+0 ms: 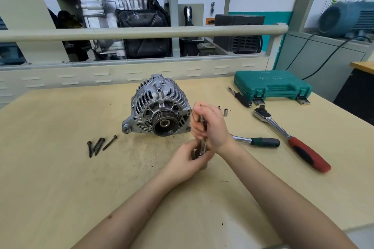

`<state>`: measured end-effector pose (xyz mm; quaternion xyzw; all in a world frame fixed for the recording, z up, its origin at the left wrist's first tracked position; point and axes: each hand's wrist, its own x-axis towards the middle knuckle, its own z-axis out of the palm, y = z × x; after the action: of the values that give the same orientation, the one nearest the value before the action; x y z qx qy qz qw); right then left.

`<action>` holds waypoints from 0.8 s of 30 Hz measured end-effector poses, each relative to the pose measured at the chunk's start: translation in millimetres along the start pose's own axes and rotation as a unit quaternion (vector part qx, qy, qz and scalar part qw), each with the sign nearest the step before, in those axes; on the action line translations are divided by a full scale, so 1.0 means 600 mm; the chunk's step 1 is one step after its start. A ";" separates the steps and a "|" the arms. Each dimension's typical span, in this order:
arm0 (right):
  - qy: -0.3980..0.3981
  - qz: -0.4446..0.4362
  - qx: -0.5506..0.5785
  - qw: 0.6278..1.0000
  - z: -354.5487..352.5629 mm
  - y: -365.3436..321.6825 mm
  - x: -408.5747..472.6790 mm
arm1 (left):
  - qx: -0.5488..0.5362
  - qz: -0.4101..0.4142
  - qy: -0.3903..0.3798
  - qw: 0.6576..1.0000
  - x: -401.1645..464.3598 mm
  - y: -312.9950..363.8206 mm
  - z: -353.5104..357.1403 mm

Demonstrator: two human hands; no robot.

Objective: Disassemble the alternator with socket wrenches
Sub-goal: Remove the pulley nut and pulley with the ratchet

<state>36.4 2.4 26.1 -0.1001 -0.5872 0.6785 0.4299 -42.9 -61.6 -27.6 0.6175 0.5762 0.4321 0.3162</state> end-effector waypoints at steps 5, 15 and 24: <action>0.011 0.076 -0.041 0.996 -0.039 -0.005 -0.009 | -0.027 0.002 0.025 0.999 0.003 -0.002 0.012; 0.204 0.307 -0.726 0.580 -0.318 -0.054 0.010 | -0.074 0.013 0.027 0.997 -0.002 -0.001 0.014; 0.244 0.283 -0.556 0.742 -0.341 -0.071 0.008 | -0.098 0.008 0.022 0.995 -0.002 0.004 0.015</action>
<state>184.4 148.4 6.0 -0.6455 -0.6797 0.2744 0.2146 -33.5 -62.4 -29.6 0.5779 0.5332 0.5028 0.3591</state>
